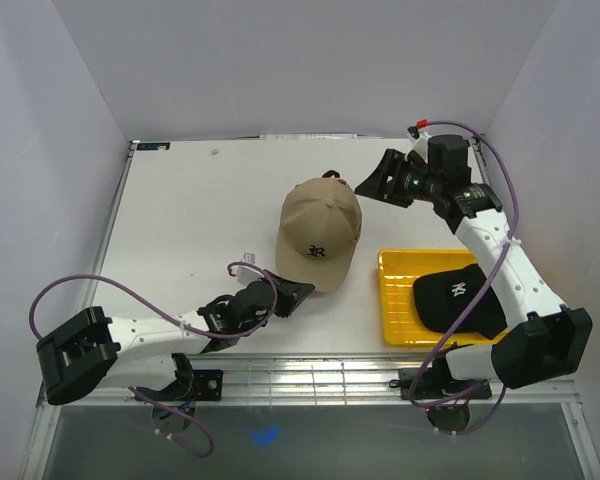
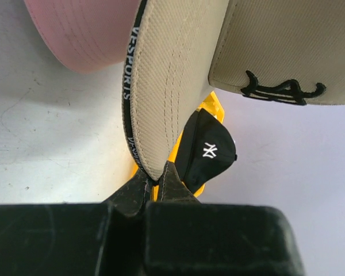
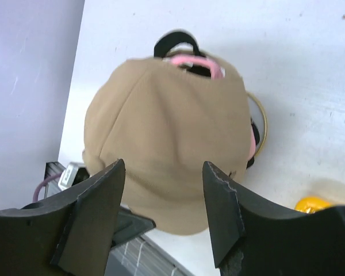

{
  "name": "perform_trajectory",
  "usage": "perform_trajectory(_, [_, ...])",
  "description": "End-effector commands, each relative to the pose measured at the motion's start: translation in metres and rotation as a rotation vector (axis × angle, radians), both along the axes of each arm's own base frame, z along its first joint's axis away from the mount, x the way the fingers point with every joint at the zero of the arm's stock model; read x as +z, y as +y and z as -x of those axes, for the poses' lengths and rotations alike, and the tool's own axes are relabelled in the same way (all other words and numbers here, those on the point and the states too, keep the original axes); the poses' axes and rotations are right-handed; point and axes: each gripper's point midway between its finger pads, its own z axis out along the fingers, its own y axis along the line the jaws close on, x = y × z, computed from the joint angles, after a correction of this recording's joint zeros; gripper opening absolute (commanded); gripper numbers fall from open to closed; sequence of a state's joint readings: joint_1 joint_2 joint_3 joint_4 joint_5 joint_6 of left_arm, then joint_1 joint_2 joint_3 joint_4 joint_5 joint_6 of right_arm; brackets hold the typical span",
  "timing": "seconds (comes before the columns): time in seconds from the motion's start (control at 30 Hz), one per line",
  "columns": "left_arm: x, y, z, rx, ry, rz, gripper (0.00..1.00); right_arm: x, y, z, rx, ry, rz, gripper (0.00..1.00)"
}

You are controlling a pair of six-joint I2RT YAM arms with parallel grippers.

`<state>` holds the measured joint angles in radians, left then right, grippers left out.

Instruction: Stack the hats

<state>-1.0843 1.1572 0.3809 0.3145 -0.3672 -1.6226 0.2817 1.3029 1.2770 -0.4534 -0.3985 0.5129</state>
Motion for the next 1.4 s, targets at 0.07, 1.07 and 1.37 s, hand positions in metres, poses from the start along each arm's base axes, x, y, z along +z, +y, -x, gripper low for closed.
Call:
perform_trajectory(0.07, [-0.061, 0.023, 0.015, 0.013, 0.139, -0.191, 0.00, 0.003, 0.012, -0.041, 0.002, -0.022, 0.017, 0.62])
perform_trajectory(1.07, [-0.122, 0.060, 0.026, 0.147, 0.410, -0.459, 0.00, -0.094, 0.038, -0.072, 0.056, 0.166, 0.163, 0.60])
perform_trajectory(1.37, [-0.139, 0.071, 0.033, 0.157, 0.474, -0.462, 0.00, -0.103, 0.033, -0.066, 0.049, 0.183, 0.196, 0.60])
